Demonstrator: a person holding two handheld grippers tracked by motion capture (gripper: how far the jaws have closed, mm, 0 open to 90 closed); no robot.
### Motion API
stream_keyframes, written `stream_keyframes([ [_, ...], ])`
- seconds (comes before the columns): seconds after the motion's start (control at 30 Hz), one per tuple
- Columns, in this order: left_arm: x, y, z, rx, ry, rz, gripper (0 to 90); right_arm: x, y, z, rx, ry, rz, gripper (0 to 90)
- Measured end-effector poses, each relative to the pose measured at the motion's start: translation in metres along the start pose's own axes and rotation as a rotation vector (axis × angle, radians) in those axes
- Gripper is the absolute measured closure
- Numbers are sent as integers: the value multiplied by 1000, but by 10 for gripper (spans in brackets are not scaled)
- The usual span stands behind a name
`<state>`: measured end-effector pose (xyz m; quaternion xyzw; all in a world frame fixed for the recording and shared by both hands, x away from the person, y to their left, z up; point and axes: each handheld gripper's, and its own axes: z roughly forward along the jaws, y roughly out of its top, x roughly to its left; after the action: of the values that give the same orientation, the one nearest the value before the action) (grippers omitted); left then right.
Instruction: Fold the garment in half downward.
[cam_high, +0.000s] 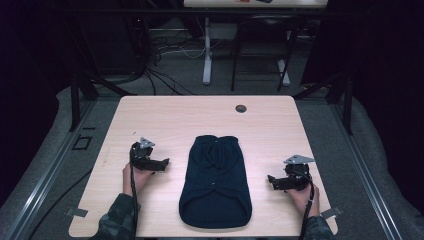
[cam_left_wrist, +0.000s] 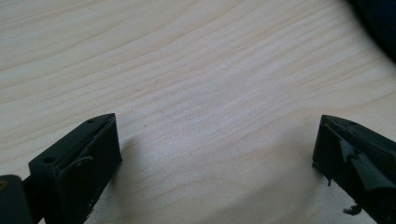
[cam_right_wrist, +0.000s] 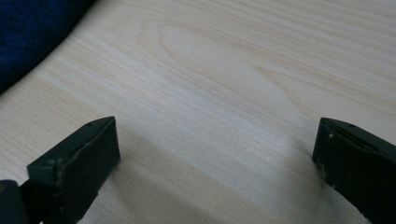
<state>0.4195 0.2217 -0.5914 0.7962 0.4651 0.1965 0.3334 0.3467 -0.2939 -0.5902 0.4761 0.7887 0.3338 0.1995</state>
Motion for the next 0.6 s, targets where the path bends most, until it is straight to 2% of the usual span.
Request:
stream_keyframes([
  [0.23, -1, 0, 0, -1, 2, -8, 7, 0, 0, 0, 0, -1, 1, 4],
  [0.4, -1, 0, 0, 2, -4, -16, 2, 0, 1, 0, 10, -14, 18, 8],
  [0.53, -3, 2, -1, -1, -24, -20, 3, -2, 4, 0, 19, -13, 34, 20],
  [0.6, -6, 4, 0, 2, -48, -21, 5, -2, 7, 1, 35, -14, 13, 26],
])
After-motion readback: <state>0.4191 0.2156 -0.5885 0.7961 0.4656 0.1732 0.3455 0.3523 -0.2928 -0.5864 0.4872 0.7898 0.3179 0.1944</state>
